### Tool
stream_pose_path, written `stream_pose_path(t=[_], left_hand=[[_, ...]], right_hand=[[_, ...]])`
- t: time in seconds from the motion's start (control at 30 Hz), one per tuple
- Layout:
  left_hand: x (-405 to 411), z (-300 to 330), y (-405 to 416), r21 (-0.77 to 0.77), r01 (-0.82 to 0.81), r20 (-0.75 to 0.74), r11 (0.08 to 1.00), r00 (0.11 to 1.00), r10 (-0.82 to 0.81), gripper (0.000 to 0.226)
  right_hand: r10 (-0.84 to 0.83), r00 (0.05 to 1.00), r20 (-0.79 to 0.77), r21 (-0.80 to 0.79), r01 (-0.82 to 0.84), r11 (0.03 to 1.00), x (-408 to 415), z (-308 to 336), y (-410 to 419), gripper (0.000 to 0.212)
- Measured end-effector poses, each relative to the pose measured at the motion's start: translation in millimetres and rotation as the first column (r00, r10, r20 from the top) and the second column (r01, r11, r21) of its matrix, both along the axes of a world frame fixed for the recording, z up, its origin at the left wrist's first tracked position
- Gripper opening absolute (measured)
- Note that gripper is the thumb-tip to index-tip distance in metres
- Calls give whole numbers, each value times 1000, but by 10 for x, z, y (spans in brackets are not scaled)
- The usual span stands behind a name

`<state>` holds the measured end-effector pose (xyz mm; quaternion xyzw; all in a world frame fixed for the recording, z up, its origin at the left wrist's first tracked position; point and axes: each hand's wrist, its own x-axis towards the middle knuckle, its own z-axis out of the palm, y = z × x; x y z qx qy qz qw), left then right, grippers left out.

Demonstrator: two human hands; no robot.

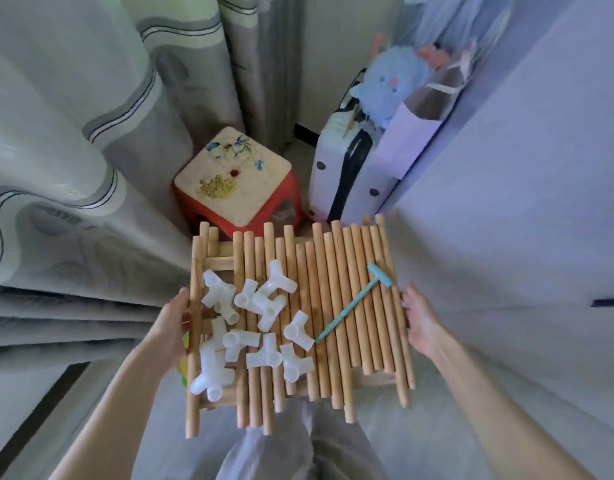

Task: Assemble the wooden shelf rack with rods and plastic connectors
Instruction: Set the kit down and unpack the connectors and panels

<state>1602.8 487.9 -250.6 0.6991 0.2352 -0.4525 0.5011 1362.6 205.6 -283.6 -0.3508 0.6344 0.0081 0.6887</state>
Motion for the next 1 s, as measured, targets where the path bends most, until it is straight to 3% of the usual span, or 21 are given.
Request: stream_pose_path(t=[0.2, 0.43, 0.67, 0.83, 1.0], left_hand=[[-109, 2, -266, 21, 306, -35, 952, 952, -305, 53], [-521, 44, -799, -20, 596, -44, 803, 801, -597, 54], [-1373, 181, -1418, -57, 877, -16, 477, 476, -879, 43], [-2051, 62, -1811, -84, 966, 28, 245, 248, -968, 39], [-2681, -70, -2205, -54, 998, -20, 21, 20, -1000, 38]], right_hand=[[-276, 961, 12, -12, 276, 961, -787, 96, 545, 52], [-540, 842, 18, 3, 540, 842, -1717, 246, 1261, 49], [-794, 608, 6, 16, 794, 608, -2609, 383, 1841, 52], [-884, 459, 91, 47, 885, 464, -3167, 298, 2236, 55], [-965, 249, 84, 56, 966, 254, -3435, 163, 2496, 54]])
